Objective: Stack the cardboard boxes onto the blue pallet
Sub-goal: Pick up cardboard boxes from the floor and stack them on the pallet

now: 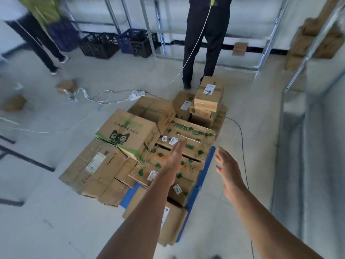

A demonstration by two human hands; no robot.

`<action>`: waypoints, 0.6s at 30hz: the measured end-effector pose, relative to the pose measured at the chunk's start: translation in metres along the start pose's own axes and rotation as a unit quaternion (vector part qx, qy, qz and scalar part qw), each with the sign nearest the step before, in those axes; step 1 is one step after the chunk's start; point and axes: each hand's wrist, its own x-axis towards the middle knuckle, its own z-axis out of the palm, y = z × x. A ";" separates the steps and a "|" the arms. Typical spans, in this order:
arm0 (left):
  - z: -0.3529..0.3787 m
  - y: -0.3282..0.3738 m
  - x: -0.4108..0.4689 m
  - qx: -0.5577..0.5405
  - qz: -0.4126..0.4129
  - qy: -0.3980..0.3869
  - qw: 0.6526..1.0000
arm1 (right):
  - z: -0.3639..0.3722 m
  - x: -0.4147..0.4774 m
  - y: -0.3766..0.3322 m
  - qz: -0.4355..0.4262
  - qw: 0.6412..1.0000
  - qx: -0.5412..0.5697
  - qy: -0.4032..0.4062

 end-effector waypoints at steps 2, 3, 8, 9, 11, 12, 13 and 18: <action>0.012 0.009 0.004 0.003 0.009 -0.004 1.000 | -0.009 0.013 -0.008 0.004 1.000 -0.006 -0.001; 0.019 0.014 0.006 0.005 0.012 -0.011 1.000 | -0.014 0.020 -0.013 0.001 1.000 -0.015 -0.005; 0.040 0.041 0.018 -0.010 0.021 -0.013 1.000 | -0.025 0.057 -0.026 0.016 0.999 -0.032 -0.030; 0.043 0.045 0.025 -0.013 0.016 -0.009 1.000 | -0.026 0.066 -0.028 0.015 0.999 -0.036 -0.035; 0.048 0.054 0.044 -0.011 0.011 -0.004 1.000 | -0.026 0.089 -0.034 0.018 0.998 -0.045 -0.041; 0.050 0.059 0.055 -0.011 0.009 -0.005 1.000 | -0.026 0.102 -0.038 0.022 0.998 -0.049 -0.044; 0.051 0.064 0.068 -0.018 0.010 -0.004 1.000 | -0.024 0.115 -0.042 0.025 0.997 -0.053 -0.047; 0.058 0.101 0.137 -0.045 -0.007 0.010 0.999 | -0.013 0.185 -0.074 0.038 0.996 -0.064 -0.052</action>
